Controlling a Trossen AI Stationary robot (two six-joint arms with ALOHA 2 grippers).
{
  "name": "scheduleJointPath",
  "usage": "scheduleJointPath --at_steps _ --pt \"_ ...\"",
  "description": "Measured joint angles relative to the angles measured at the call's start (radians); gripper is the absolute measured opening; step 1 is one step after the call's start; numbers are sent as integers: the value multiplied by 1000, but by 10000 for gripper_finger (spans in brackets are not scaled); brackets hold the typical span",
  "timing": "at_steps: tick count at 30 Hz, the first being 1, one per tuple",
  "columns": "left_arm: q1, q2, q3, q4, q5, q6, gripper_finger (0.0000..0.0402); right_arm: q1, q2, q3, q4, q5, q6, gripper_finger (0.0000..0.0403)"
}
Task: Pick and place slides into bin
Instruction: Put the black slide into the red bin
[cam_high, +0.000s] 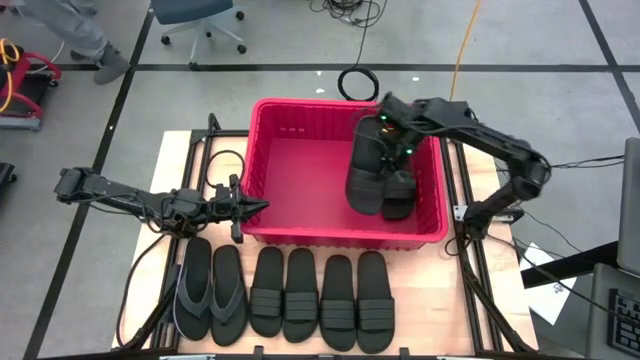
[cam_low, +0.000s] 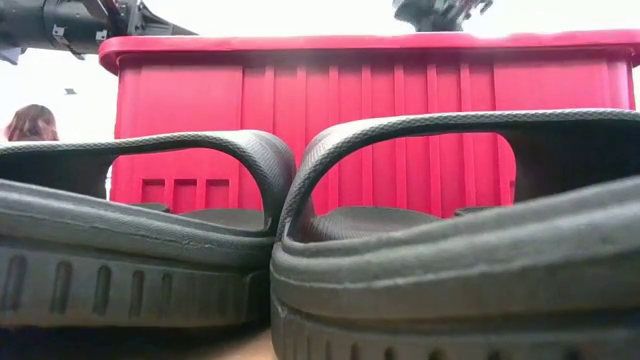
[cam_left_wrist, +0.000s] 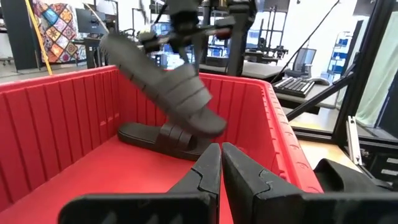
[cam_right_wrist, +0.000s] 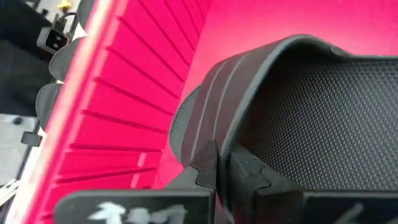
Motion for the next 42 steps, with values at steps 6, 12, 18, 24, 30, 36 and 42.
scheduleJointPath --at_steps 6,12,18,24,30,36,42 --pt "0 0 0 0 1 77 21 -56 144 0 -42 -34 -87 6" --pt "0 0 0 0 0 83 21 -119 266 0 -61 -106 -156 6" --pt "0 0 0 0 -1 79 21 -160 359 1 -77 -134 -215 6" --pt "0 0 0 0 -3 80 21 -176 436 1 -80 -125 -232 6" --pt "0 0 0 0 -5 84 21 -180 479 1 -61 -115 -214 6" --pt "0 0 0 0 -5 85 21 -209 501 1 -65 -74 -175 6" --pt "0 0 0 1 -5 86 21 -237 500 1 -90 -32 -174 6"
